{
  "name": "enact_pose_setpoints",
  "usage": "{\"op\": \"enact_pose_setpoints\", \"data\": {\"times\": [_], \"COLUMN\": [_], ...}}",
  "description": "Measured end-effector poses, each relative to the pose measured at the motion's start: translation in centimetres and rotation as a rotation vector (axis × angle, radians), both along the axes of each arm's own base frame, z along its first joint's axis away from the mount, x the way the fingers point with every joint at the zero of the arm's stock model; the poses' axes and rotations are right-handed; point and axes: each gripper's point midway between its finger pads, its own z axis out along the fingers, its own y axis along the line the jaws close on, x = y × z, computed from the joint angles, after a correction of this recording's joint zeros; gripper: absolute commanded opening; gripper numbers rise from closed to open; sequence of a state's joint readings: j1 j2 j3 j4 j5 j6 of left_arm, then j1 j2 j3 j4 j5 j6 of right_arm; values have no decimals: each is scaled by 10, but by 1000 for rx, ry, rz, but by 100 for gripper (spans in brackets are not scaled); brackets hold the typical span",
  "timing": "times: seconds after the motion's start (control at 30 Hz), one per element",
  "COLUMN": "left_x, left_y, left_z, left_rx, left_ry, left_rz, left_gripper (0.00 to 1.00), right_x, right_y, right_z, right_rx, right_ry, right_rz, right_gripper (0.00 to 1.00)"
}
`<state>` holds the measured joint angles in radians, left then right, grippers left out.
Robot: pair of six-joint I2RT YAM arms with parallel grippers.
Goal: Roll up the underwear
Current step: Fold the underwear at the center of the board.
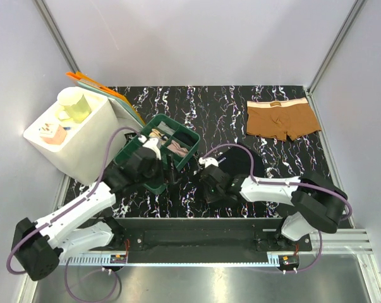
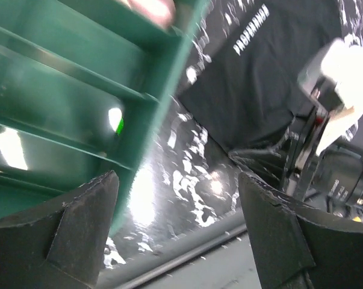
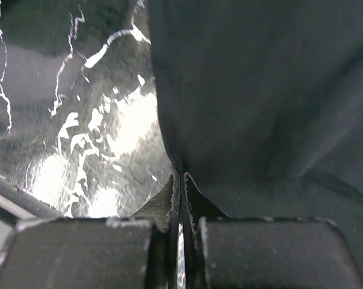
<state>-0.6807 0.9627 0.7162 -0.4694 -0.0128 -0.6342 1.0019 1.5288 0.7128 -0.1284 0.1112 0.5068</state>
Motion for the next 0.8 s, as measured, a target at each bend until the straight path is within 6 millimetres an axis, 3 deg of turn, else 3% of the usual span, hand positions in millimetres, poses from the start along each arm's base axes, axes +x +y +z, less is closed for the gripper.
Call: {"op": "enact_pose_setpoints", "data": {"times": [0.13, 0.5, 0.8], "left_x": [-15, -27, -15], "left_y": [-29, -85, -101], "left_z": [-18, -84, -96], "left_rx": [-53, -35, -67], "left_ry": [57, 223, 236], "left_rz": [-3, 31, 96], "left_gripper": [82, 81, 71], "right_x": [-9, -24, -32], "right_y": [-10, -28, -39], "right_z": [0, 1, 1], "right_rx": [23, 51, 62], "right_ry": [18, 33, 38], "right_rz": [-34, -67, -79], "right_gripper": [0, 0, 0]}}
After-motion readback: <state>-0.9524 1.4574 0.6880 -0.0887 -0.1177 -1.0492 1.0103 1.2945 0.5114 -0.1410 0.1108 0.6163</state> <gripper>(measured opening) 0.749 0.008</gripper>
